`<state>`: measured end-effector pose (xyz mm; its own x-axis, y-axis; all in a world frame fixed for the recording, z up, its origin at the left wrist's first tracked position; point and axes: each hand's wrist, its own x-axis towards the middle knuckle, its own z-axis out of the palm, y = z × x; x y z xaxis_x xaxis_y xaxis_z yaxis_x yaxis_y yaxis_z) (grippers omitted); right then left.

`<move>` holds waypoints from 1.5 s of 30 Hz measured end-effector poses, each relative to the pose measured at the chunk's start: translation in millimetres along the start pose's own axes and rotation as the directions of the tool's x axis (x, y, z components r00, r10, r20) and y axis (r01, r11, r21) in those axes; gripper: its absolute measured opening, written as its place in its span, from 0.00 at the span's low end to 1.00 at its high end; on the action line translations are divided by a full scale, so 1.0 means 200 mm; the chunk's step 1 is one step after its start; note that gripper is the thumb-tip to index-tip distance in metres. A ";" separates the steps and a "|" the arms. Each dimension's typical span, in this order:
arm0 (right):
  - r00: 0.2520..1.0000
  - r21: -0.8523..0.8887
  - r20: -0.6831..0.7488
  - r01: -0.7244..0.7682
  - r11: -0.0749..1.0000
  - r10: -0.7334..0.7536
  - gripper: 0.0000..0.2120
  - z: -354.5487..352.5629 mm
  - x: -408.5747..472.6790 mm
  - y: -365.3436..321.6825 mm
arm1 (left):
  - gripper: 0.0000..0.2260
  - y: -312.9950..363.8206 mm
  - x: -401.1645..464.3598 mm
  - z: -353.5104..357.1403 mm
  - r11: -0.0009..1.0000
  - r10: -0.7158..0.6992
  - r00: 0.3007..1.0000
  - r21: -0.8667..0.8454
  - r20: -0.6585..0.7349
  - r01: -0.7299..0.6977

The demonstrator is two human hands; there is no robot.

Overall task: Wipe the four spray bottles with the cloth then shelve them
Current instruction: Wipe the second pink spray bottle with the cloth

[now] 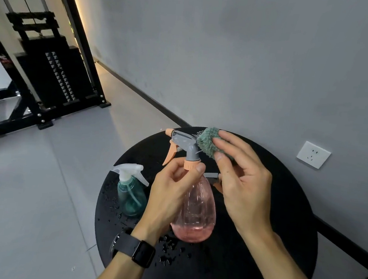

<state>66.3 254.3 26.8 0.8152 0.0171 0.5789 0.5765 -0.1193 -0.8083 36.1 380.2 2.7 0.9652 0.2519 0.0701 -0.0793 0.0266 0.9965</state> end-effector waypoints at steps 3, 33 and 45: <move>0.996 0.027 -0.092 -0.007 1.000 0.009 0.13 -0.02 0.01 -0.01 | 0.14 0.01 -0.01 0.00 1.000 0.028 1.000 0.010 0.004 -0.028; 0.999 0.105 0.039 -0.035 0.994 0.032 0.12 -0.05 0.02 -0.04 | 0.07 0.02 0.01 -0.05 0.963 0.099 0.994 -0.254 0.039 -0.086; 0.997 -0.007 0.075 -0.005 1.000 0.005 0.12 -0.04 0.03 0.01 | 0.11 0.03 -0.01 -0.01 0.975 0.102 0.991 -0.205 0.090 -0.082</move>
<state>71.2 247.1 29.0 0.8201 0.0907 0.5650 0.5722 -0.1262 -0.8103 32.9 382.4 8.8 0.9705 0.1649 0.1757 -0.2077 0.2032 0.9569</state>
